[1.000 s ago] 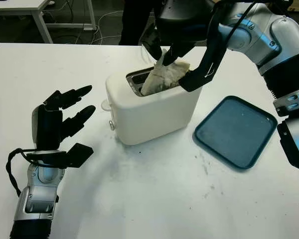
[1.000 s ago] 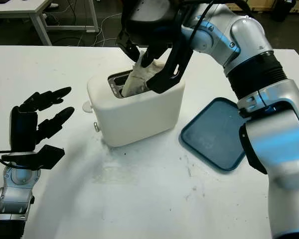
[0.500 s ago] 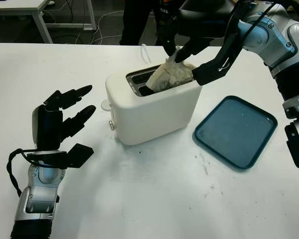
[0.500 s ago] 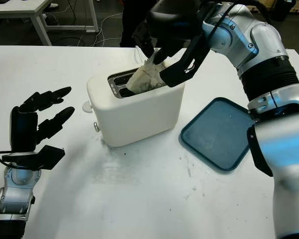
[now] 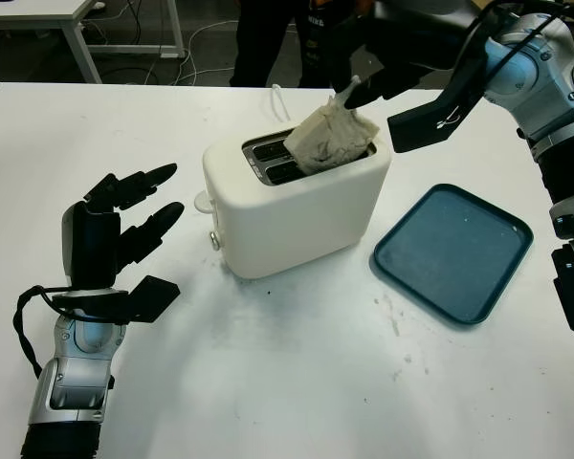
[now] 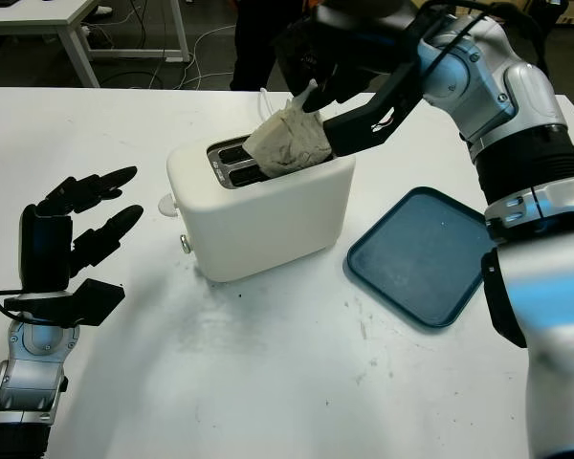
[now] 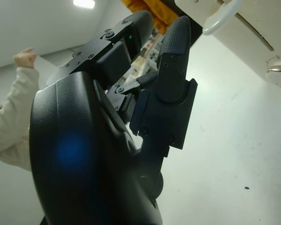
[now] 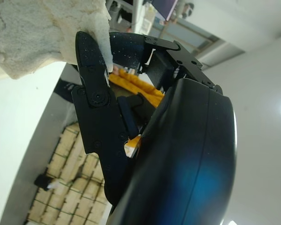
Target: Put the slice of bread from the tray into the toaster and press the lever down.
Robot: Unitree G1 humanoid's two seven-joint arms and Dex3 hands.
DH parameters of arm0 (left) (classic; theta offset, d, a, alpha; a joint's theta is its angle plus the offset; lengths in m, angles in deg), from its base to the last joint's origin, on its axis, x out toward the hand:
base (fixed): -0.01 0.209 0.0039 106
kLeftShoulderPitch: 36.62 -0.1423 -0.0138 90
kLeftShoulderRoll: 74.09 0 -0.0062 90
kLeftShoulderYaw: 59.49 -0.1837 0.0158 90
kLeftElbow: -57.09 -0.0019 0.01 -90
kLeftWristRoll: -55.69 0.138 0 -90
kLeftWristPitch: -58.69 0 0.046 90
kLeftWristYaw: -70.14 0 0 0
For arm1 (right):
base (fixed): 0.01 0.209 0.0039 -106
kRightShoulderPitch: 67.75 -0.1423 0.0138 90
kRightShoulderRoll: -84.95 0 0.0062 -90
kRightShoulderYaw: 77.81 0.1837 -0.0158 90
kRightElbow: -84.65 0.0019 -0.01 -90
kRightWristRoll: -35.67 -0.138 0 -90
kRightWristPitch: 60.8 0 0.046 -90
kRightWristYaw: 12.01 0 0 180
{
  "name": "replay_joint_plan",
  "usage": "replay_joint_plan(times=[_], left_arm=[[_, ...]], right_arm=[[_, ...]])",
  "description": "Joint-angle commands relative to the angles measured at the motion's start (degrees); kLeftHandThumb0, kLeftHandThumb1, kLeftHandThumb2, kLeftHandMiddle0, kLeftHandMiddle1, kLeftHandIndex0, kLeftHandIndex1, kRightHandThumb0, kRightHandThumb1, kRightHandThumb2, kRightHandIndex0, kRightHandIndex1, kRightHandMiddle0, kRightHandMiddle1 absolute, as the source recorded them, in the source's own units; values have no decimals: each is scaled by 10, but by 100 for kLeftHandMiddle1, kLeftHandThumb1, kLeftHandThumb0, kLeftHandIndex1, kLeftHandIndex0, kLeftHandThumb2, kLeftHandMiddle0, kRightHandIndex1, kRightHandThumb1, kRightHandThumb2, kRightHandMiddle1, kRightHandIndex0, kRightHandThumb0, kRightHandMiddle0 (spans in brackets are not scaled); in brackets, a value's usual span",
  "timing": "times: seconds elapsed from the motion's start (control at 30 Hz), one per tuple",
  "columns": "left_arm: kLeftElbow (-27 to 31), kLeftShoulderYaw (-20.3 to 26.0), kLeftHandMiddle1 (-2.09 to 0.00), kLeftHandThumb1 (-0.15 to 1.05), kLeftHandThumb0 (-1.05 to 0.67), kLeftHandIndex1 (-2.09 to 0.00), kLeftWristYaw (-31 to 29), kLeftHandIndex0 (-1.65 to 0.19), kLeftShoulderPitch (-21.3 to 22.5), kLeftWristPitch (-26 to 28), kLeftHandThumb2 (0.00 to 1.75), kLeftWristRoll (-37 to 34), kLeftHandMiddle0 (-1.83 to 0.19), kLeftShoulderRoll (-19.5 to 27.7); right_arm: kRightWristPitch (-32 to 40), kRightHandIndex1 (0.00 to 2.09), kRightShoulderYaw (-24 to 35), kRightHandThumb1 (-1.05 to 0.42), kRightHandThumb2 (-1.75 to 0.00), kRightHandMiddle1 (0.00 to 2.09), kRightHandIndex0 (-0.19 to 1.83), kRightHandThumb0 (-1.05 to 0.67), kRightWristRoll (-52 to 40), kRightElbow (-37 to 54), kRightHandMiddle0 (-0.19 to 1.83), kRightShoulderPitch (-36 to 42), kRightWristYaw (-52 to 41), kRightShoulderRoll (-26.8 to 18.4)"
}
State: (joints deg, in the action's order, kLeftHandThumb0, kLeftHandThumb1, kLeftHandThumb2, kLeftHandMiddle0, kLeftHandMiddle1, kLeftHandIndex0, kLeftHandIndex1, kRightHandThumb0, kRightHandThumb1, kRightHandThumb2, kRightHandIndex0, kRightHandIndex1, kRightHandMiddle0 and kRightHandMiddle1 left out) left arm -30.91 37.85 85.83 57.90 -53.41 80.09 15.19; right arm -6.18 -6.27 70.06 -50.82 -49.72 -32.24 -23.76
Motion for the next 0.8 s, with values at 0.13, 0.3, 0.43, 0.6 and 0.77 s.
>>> replay_joint_plan(times=[0.13,0.3,0.43,0.6,0.77], left_arm=[[-1,-2,-93,92,-50,0,7,-94,-4,-3,15,4,-63,0],[-2,-2,-94,92,-49,0,1,-93,-4,-4,15,-5,-62,0],[2,-3,-94,92,-50,0,1,-94,-5,-1,14,-4,-62,-2],[1,-2,-94,92,-50,0,4,-94,-5,1,14,0,-62,-3],[0,-2,-94,92,-51,0,5,-94,-5,1,15,3,-62,-1]], right_arm=[[24,175,9,-92,-21,175,96,-40,-27,-2,71,14,1,17],[34,175,13,-92,-17,175,102,-41,-42,5,77,24,1,33],[46,175,16,-92,-16,175,107,-45,-58,23,81,33,-7,48],[83,175,17,-92,-13,175,109,-44,-69,79,85,56,-30,58],[168,175,24,-92,-13,175,111,-42,-79,175,89,90,-76,60]])
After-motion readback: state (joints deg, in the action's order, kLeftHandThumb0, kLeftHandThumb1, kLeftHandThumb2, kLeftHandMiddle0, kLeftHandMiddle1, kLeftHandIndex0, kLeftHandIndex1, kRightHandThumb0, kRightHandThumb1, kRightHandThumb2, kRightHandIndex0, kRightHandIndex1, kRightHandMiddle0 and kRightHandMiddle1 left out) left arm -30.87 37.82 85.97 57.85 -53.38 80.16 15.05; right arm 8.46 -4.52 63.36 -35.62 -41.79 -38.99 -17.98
